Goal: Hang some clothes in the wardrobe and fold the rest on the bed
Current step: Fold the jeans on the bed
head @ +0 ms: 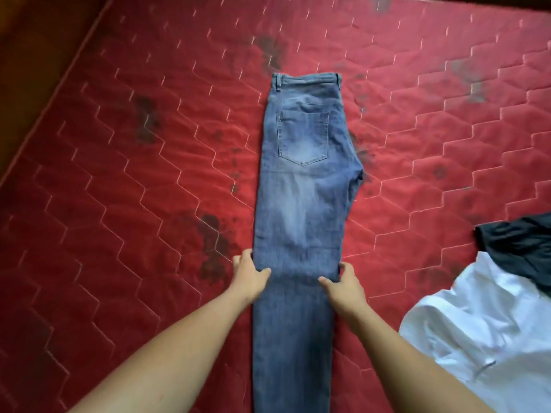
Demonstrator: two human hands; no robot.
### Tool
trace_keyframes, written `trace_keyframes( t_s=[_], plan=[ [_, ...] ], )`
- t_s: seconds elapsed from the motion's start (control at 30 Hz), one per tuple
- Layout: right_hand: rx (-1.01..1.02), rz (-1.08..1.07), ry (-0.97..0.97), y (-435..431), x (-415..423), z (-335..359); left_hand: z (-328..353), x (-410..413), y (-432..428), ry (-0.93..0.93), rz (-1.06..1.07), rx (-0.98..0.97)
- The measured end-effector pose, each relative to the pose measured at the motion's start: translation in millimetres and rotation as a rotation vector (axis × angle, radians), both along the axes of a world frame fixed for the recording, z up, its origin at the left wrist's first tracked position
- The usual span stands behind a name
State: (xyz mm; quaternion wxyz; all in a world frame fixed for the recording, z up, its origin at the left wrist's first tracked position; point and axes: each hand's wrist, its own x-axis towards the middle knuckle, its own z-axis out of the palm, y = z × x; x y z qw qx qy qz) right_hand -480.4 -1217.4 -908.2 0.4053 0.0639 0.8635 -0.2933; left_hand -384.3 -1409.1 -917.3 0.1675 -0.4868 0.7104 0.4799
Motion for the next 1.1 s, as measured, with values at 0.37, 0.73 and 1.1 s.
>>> trace_keyframes(
  t_s=[0.37, 0.73, 1.1],
  plan=[
    [-0.126, -0.087, 0.23, 16.5, 18.1, -13.9, -5.8, 3.6, 12.8, 0.196, 0.182, 0.113],
    [-0.218, -0.032, -0.306, 70.8, 95.5, -29.9, -6.2, 82.6, 39.9, -0.179, -0.015, 0.506],
    [-0.374, -0.185, -0.218, 74.5, 104.6, 18.5, 10.8, 101.2, 44.3, 0.222, -0.029, 0.137]
  ],
)
